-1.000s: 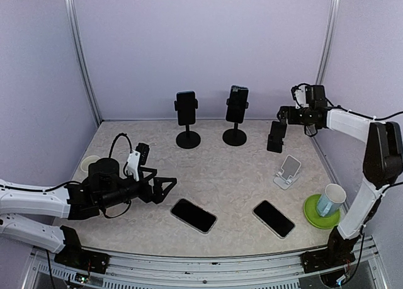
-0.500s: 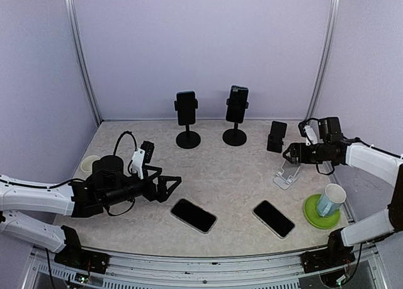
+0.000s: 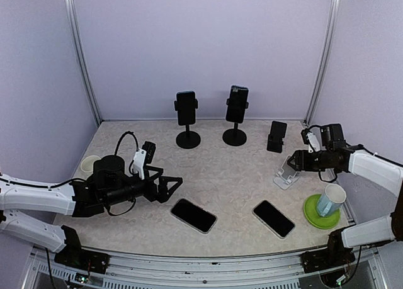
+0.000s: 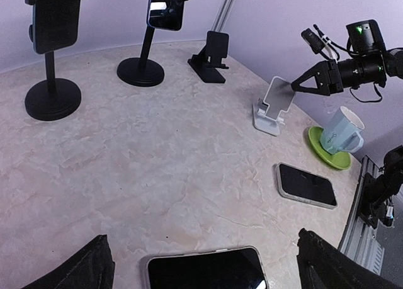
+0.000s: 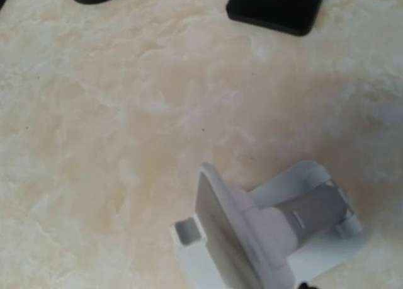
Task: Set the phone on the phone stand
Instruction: Pick up the phone stand at the corner of the board, then pass from the right arm to the left
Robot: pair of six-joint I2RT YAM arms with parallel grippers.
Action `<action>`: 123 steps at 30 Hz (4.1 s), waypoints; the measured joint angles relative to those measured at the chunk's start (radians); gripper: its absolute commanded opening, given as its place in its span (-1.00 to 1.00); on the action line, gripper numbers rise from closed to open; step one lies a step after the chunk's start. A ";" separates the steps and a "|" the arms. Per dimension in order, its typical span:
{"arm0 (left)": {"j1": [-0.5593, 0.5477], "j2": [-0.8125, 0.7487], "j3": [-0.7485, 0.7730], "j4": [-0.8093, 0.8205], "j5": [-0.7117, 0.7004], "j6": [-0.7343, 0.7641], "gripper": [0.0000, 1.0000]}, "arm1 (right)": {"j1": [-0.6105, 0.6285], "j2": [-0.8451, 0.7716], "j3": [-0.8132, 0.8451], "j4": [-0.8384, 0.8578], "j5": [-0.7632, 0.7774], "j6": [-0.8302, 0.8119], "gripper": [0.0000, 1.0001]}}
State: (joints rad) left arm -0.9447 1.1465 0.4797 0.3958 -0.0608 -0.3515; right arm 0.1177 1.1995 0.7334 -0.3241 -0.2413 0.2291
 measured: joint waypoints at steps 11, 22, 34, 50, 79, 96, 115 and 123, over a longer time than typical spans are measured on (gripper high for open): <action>-0.001 0.000 0.000 0.000 0.001 0.000 0.97 | 0.000 -0.009 -0.007 0.006 0.088 0.016 -0.05; -0.006 0.005 0.000 0.000 0.002 -0.001 0.97 | 0.000 0.015 -0.033 0.051 0.092 0.031 -0.35; -0.007 0.006 0.000 0.001 0.004 -0.005 0.97 | 0.000 0.028 -0.036 0.104 0.042 0.037 -0.98; -0.034 0.057 0.026 0.019 0.005 -0.008 0.97 | 0.011 -0.083 -0.021 0.114 -0.179 0.028 -1.00; -0.166 0.296 0.316 0.014 -0.077 -0.008 0.98 | 0.603 0.086 0.151 0.278 -0.063 0.161 -1.00; -0.196 0.399 0.442 -0.122 -0.229 0.098 0.97 | 0.705 0.197 0.282 0.264 -0.081 0.202 -1.00; -0.196 0.402 0.442 -0.151 -0.247 0.173 0.85 | 0.761 0.243 0.322 0.231 -0.129 0.184 -1.00; -0.196 0.406 0.442 -0.159 -0.246 0.182 0.66 | 0.771 0.245 0.322 0.200 -0.148 0.170 -1.00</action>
State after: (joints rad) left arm -1.1404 1.5524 0.9215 0.2363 -0.3069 -0.1699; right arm 0.8883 1.4441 1.0557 -0.1242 -0.3897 0.3992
